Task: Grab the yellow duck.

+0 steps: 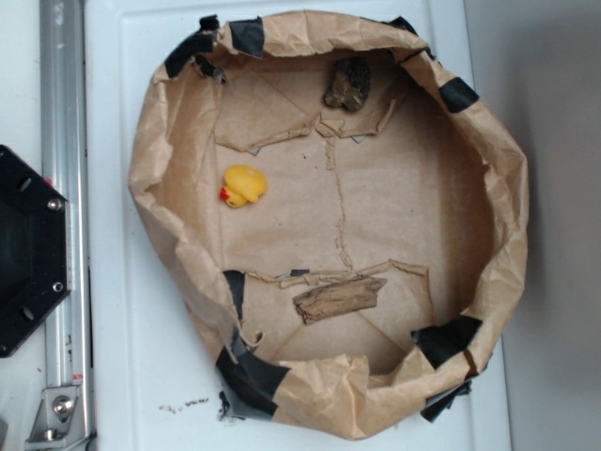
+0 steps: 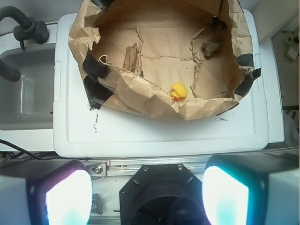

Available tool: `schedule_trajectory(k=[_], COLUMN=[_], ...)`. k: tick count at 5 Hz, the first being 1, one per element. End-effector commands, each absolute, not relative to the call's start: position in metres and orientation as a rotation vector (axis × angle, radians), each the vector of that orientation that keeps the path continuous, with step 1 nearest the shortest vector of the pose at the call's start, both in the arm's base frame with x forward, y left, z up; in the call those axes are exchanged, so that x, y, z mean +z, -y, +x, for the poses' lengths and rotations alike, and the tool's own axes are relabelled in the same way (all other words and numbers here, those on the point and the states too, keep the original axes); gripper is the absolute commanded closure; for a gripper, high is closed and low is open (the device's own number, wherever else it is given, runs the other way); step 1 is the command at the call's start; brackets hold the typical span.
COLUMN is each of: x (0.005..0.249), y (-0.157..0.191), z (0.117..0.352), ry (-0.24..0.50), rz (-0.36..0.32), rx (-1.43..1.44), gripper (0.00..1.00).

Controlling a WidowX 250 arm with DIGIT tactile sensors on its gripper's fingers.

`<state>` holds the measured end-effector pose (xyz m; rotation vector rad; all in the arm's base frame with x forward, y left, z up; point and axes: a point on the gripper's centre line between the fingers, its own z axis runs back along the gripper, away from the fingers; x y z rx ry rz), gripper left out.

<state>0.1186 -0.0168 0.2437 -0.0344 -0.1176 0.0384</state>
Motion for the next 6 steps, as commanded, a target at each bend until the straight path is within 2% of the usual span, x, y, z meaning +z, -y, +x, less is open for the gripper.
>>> schedule_trajectory(k=[1, 2, 3, 4, 5, 6], x=[0.244, 0.220, 0.174, 0.121, 0.067, 0.039], y=[0.017, -0.005, -0.031, -0.044, -0.042, -0.038], z=[0.119, 0.169, 0.216, 0.242, 0.233, 0.203], ry=[0.118, 0.104, 0.031, -0.037, -0.168, -0.265], rz=[-0.034, -0.066, -0.035, -0.020, -0.038, -0.033], rx=[0.038, 0.055, 0.108, 0.067, -0.050, -0.165], gripper=[0.00, 0.00, 0.00, 0.00, 0.00, 0.00])
